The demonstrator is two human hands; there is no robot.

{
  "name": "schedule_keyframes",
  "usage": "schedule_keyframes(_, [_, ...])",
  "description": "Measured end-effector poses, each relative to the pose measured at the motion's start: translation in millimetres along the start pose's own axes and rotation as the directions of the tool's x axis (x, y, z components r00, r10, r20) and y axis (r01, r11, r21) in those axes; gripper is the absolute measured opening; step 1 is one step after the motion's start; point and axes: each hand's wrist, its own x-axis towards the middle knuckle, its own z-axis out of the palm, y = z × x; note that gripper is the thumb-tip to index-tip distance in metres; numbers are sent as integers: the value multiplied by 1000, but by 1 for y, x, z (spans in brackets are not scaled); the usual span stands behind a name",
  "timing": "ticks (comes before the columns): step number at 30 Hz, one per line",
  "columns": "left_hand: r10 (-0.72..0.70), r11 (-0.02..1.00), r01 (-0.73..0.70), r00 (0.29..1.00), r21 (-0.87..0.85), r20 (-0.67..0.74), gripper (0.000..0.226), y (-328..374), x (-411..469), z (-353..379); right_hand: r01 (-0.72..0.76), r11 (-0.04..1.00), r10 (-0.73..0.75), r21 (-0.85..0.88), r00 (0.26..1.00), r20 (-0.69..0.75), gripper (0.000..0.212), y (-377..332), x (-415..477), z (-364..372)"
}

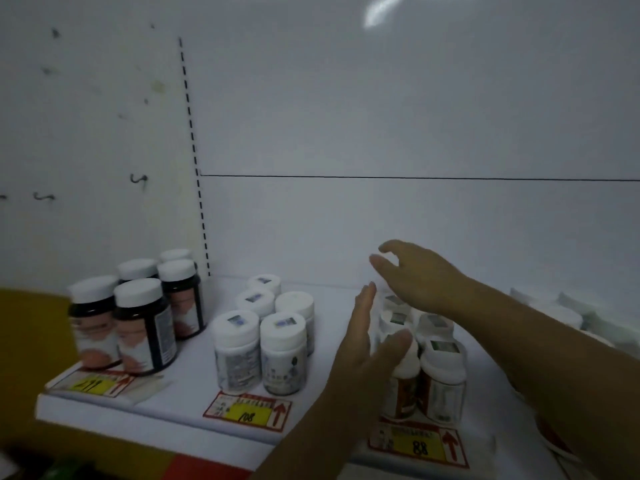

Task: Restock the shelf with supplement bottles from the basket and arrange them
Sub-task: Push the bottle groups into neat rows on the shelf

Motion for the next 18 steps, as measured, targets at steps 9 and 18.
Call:
schedule_keyframes(9, [343, 932, -263, 864, 251, -369, 45, 47, -41, -111, 93, 749, -26, 656, 993, -111, 46, -84, -82, 48])
schedule_keyframes(18, [-304, 858, 206, 942, -470, -141, 49, -23, 26, -188, 2, 804, 54, 595, 996, -76, 41, -74, -56, 126])
